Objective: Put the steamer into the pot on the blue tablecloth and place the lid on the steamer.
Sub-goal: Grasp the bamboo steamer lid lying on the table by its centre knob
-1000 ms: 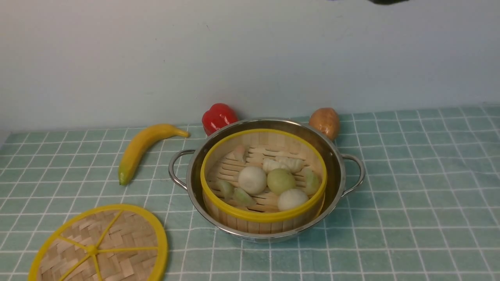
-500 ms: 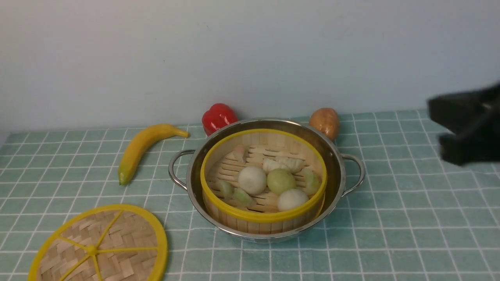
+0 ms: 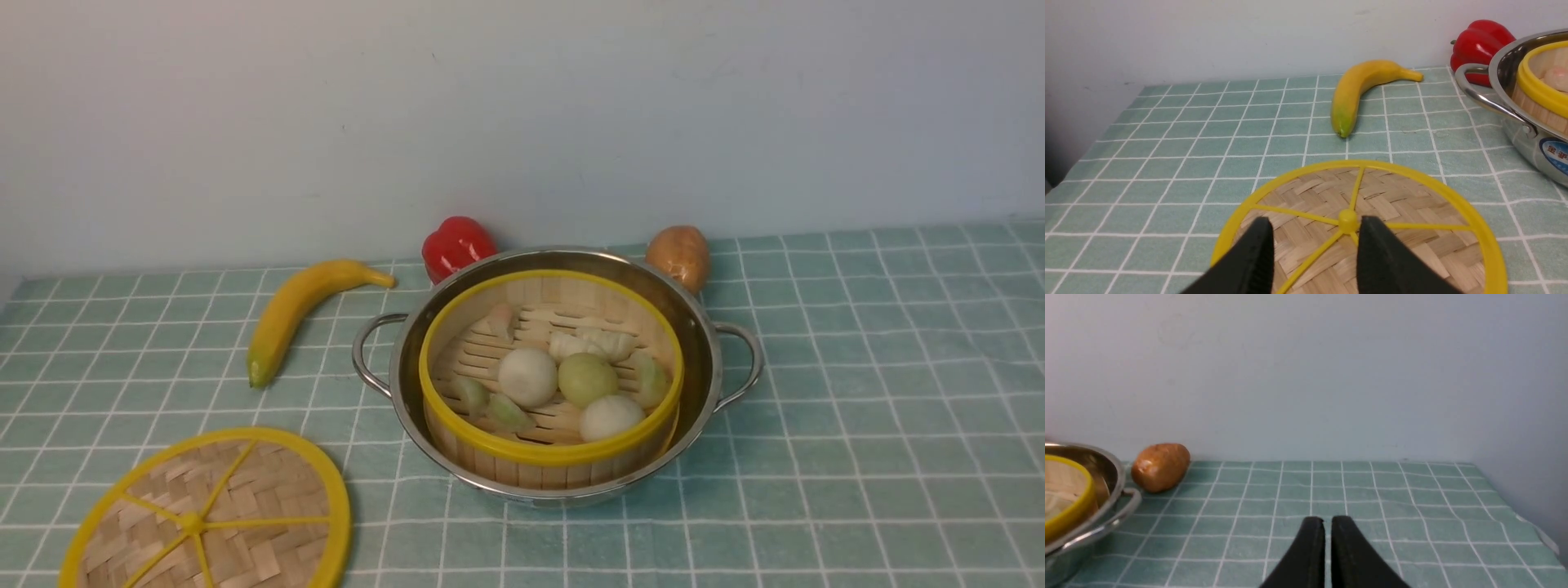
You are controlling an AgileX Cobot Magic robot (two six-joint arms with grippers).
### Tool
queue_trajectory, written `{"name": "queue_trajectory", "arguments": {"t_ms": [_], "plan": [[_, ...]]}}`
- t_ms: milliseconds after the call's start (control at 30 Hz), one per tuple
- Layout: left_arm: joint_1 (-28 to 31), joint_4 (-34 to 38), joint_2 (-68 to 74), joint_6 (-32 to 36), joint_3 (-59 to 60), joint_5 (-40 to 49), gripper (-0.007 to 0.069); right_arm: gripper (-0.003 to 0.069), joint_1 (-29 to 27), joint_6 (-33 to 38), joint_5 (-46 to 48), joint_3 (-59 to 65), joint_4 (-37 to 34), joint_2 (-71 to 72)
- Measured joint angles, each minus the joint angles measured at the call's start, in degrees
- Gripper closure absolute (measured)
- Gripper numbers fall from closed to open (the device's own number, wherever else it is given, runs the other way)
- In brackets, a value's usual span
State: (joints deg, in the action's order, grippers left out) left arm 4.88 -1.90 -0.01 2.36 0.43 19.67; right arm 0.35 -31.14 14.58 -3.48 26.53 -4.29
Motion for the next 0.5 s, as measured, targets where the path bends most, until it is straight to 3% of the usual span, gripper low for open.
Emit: {"name": "queue_trajectory", "arguments": {"t_ms": [500], "plan": [[0.0,0.0,0.0,0.0,0.0,-0.1,0.035,0.057,0.7,1.3,5.4,3.9,-4.8,4.0]]}}
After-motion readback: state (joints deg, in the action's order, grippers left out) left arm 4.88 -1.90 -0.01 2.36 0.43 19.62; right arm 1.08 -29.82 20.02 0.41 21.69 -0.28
